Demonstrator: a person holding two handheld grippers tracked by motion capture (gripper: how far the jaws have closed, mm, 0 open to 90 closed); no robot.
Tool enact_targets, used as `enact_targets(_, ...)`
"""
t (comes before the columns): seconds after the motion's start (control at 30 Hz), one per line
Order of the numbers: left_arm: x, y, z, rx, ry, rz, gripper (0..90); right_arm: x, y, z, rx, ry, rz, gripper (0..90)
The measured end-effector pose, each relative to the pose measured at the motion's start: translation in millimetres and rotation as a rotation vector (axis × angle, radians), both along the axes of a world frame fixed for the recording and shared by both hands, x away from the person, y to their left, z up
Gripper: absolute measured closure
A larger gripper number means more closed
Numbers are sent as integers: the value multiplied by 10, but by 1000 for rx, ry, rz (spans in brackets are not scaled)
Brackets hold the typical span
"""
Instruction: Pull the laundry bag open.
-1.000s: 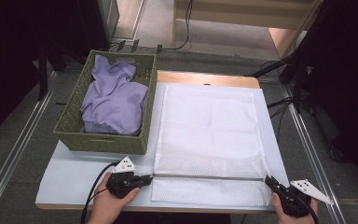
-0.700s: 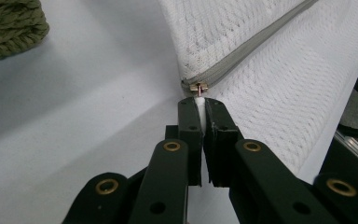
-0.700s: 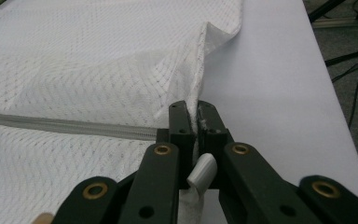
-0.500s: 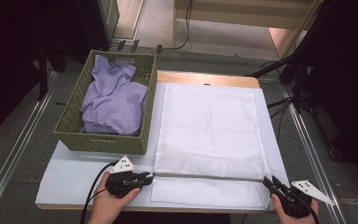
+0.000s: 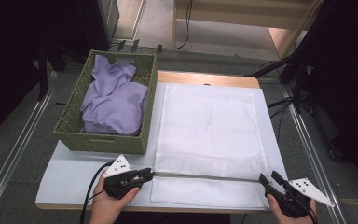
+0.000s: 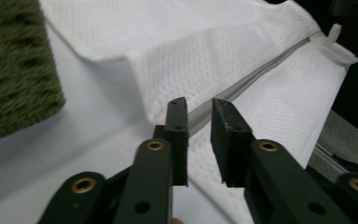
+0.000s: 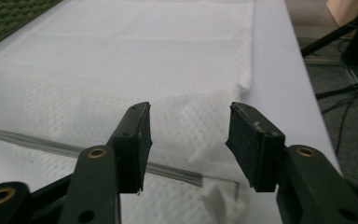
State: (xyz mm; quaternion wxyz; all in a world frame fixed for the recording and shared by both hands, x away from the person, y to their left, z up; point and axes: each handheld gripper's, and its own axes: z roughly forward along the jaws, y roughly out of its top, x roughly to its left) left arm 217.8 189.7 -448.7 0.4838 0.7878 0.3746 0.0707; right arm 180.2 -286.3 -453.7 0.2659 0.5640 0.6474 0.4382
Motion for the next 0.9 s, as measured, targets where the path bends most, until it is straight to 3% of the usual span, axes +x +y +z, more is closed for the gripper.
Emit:
enact_targets(0.13,-14,-126,10,10,-1,-52,841,16,127,7,20,-17,72,574)
enact_targets(0.17,-13,-191,-10,17,12,-81,876,32,213,3,42,-15,120,576)
enact_targets(0.33,-24,-332,-74,42,30,-132,900,71,375,-14,52,-8,190,558)
enact_targets(0.47,-30,-478,-207,107,54,-168,900,145,592,-51,28,-16,262,555)
enact_targets(0.57,-24,-522,-278,143,79,-181,900,210,766,-84,24,30,324,557)
enact_targets(0.7,-20,-539,-294,152,85,-187,900,270,904,-117,-12,62,334,569)
enact_targets(0.73,-11,-534,-298,144,92,-187,900,340,975,-153,-12,75,360,570)
enact_targets(0.8,6,-516,-307,131,108,-192,900,392,1030,-183,-27,83,370,542)
enact_targets(0.9,-4,-517,-314,129,103,-186,900,447,1098,-219,-49,99,382,485)
